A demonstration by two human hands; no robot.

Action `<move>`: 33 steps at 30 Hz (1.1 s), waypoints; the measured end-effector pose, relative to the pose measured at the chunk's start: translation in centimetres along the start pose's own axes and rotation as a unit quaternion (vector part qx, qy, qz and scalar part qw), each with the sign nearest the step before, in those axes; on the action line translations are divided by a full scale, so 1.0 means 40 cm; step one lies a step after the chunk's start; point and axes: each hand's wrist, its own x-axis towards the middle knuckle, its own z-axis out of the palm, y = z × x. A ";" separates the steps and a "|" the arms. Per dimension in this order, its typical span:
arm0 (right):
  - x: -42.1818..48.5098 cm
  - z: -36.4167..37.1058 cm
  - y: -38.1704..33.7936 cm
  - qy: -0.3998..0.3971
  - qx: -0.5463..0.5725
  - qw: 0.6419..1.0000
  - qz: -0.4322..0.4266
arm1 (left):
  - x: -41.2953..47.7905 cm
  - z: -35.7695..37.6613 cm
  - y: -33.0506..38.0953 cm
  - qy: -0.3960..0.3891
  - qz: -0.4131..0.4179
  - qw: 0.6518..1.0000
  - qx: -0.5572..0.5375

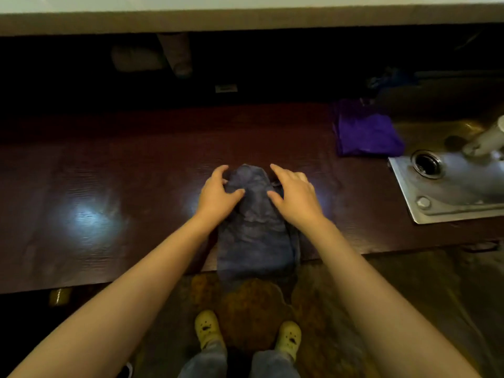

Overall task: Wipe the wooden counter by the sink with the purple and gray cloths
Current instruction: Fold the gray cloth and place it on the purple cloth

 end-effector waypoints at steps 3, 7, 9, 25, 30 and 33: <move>0.029 0.003 0.012 -0.073 -0.002 0.997 -0.019 | 0.021 0.001 0.045 -0.042 -0.100 0.991 -0.080; 0.033 -0.008 0.017 -0.132 0.095 0.987 -0.003 | 0.008 -0.030 0.081 -0.204 -0.125 0.958 -0.160; 0.030 -0.035 0.021 -0.179 0.183 0.967 -0.003 | -0.009 -0.049 0.110 -0.256 -0.078 0.948 -0.175; -0.029 -0.472 -0.017 -0.061 0.269 0.954 -0.120 | -0.096 -0.217 0.347 -0.134 0.364 0.910 -0.149; -0.118 -0.238 0.094 -0.097 0.193 0.970 -0.115 | -0.130 -0.049 0.128 -0.167 0.293 0.940 -0.044; -0.202 -0.128 0.144 -0.159 0.242 0.955 -0.060 | -0.178 0.031 0.024 -0.220 0.217 0.951 0.001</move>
